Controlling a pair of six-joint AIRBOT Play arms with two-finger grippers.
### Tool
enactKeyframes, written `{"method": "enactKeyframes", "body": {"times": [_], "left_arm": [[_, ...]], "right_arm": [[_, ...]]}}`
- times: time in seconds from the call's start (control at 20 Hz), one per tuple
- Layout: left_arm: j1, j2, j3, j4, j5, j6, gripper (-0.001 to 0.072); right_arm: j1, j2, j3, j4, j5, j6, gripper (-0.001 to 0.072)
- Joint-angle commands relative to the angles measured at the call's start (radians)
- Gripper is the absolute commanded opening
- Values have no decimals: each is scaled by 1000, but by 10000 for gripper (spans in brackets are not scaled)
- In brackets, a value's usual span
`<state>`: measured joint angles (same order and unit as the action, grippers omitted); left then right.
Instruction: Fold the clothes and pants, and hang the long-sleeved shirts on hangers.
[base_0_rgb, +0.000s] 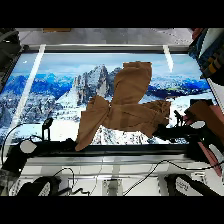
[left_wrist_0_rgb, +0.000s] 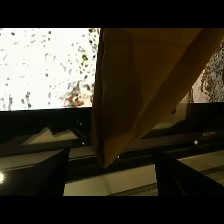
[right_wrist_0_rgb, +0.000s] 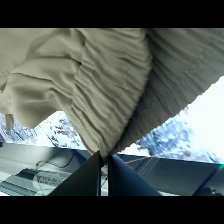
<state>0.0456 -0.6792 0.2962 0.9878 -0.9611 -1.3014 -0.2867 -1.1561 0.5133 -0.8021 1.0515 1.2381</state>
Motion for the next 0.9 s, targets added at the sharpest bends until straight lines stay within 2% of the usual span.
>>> {"method": "enactKeyframes", "body": {"times": [0.0,0.05,0.15,0.2,0.3,0.5,0.7,0.75,0.85], "left_arm": [[0,-1,-19,-32,53,133,469],[0,-1,-19,-31,53,142,399],[0,-1,-19,-31,53,143,401],[0,-1,-20,-31,53,143,416],[-1,-1,-29,-31,53,143,540],[-61,-40,-39,-31,63,143,541],[-177,-154,-39,-31,180,150,540],[-178,-182,-37,-31,195,150,506],[-177,-224,-30,-31,199,150,270]], "right_arm": [[1,-1,1,5,0,-3,33],[1,-1,1,5,0,-3,32],[1,-1,1,5,-1,-3,32],[1,-1,1,5,-1,-3,32],[1,-1,1,5,-1,-3,33],[1,-1,1,5,-7,-3,33],[0,-1,1,5,-6,-2,32],[1,-1,1,5,-5,-2,32],[0,-1,1,9,-4,-2,33]]}}
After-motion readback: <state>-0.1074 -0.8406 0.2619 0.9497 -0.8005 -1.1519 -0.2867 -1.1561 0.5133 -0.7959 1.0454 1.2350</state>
